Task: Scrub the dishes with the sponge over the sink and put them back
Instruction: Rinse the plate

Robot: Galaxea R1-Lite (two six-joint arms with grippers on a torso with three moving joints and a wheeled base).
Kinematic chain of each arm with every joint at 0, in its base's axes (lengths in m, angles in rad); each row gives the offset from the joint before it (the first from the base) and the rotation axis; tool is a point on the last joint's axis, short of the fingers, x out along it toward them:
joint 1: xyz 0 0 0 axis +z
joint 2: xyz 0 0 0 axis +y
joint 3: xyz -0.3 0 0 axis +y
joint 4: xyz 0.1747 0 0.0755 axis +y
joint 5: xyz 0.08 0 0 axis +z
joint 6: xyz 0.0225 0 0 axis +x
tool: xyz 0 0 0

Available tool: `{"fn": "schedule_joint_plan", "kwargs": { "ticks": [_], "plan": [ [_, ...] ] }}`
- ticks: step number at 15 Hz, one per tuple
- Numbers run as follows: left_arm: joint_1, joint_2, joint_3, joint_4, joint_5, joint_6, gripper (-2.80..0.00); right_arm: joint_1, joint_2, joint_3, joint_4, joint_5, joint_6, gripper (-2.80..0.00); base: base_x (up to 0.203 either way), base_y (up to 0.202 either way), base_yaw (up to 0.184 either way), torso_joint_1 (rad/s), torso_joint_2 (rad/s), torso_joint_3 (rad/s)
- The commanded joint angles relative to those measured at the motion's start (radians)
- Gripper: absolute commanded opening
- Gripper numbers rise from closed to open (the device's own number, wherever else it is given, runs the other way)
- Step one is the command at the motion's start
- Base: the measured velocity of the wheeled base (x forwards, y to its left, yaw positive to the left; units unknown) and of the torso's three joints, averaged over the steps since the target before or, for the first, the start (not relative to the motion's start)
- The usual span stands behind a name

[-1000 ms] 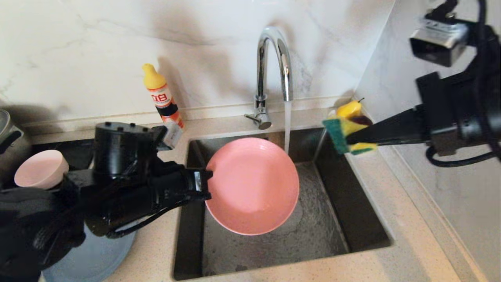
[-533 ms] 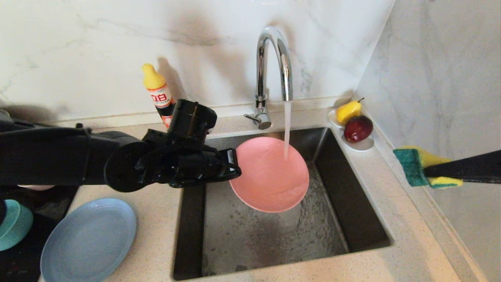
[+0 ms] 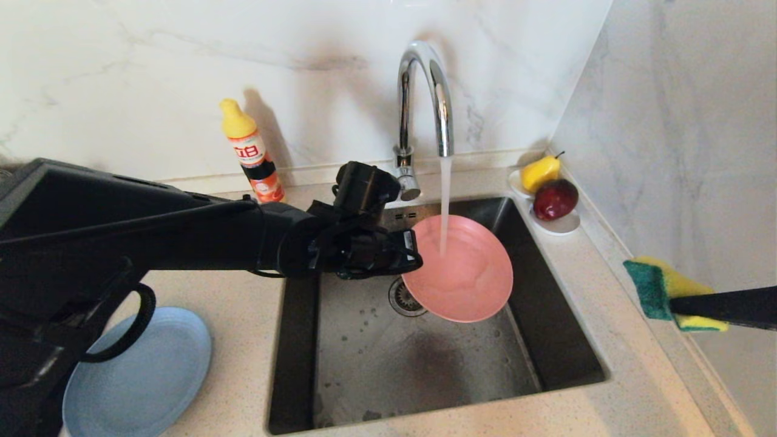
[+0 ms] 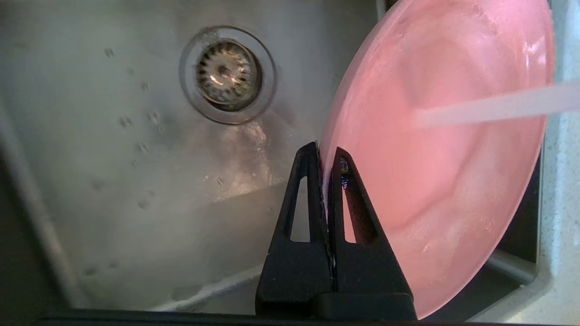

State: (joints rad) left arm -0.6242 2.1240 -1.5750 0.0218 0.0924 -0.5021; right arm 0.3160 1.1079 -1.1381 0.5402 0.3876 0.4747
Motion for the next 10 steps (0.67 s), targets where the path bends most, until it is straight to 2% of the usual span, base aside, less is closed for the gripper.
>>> {"fn": "schedule_joint_plan", "kwargs": {
  "ticks": [1, 4, 7, 8, 10],
  "plan": [
    [-0.016, 0.043, -0.031, 0.003, 0.000, -0.004, -2.80, -0.003, -0.007, 0.004, 0.003, 0.003, 0.002, -2.80, 0.000, 0.000, 0.000, 0.000, 0.00, 0.000],
    [-0.026, 0.068, -0.030, 0.004, 0.007, -0.033, -2.80, -0.005, -0.010, 0.023, 0.003, 0.004, 0.004, -2.80, 0.000, 0.000, 0.000, 0.000, 0.00, 0.000],
    [-0.009, 0.010, 0.016, 0.015, 0.086, -0.035, -2.80, -0.006, -0.010, 0.046, 0.001, 0.002, 0.000, -2.80, 0.000, 0.000, 0.000, 0.000, 0.00, 0.000],
    [0.012, -0.021, 0.040, 0.018, 0.123, -0.021, -2.80, -0.007, -0.010, 0.050, 0.001, 0.002, -0.001, -2.80, 0.000, 0.000, 0.000, 0.000, 0.00, 0.000],
    [0.071, -0.083, 0.115, 0.018, 0.234, 0.078, -2.80, -0.008, -0.005, 0.065, 0.001, 0.004, -0.001, -2.80, 0.000, 0.000, 0.000, 0.000, 0.00, 0.000]
  ]
}}
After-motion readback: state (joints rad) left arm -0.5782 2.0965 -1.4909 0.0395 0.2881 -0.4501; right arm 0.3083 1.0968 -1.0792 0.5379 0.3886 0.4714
